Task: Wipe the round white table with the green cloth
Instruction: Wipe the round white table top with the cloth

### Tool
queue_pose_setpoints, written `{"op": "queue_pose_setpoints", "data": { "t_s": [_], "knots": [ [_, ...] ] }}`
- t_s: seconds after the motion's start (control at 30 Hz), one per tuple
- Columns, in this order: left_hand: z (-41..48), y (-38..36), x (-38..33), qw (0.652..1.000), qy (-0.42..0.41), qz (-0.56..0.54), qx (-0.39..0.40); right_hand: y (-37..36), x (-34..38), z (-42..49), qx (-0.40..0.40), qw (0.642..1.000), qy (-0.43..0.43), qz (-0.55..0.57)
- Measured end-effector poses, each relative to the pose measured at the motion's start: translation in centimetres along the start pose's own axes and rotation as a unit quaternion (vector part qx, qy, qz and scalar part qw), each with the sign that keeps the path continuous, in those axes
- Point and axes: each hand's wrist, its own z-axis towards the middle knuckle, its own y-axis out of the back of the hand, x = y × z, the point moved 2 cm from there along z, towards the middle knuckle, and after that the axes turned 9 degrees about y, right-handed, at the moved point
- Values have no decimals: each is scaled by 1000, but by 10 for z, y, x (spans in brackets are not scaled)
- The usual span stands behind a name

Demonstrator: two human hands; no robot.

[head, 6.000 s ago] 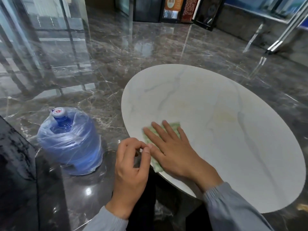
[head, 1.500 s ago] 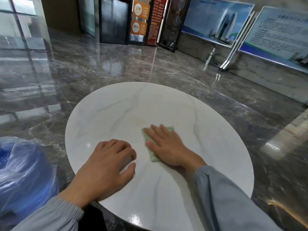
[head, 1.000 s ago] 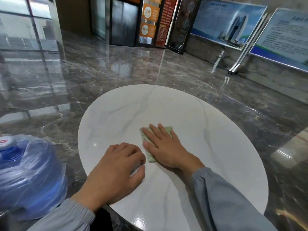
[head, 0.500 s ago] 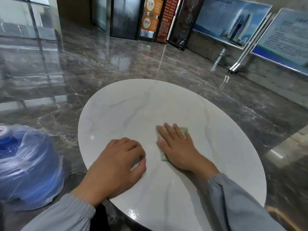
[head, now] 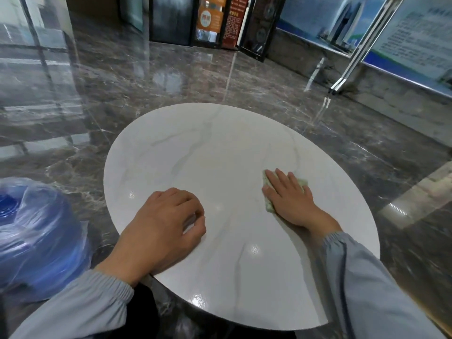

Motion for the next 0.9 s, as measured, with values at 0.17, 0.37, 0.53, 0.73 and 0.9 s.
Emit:
{"op": "queue_pose_setpoints", "data": {
  "t_s": [0.17,0.37,0.53,0.73,0.9],
  "knots": [
    [0,2,-1,1000,0,-4,-3,-31,73,-64,3,973,227,-35],
    [2,2,0,1000,-3,-11,1,-27,33,-104,22,966,258,-17],
    [1,3,-4,1000,2,-9,3,0,-35,-29,13,1000,13,-21],
    [1,3,-3,1000,5,-8,3,-32,58,-62,-10,982,184,-45],
    [3,0,4,1000,-4,-1,-7,-45,70,-133,-22,950,312,0]
  ]
}}
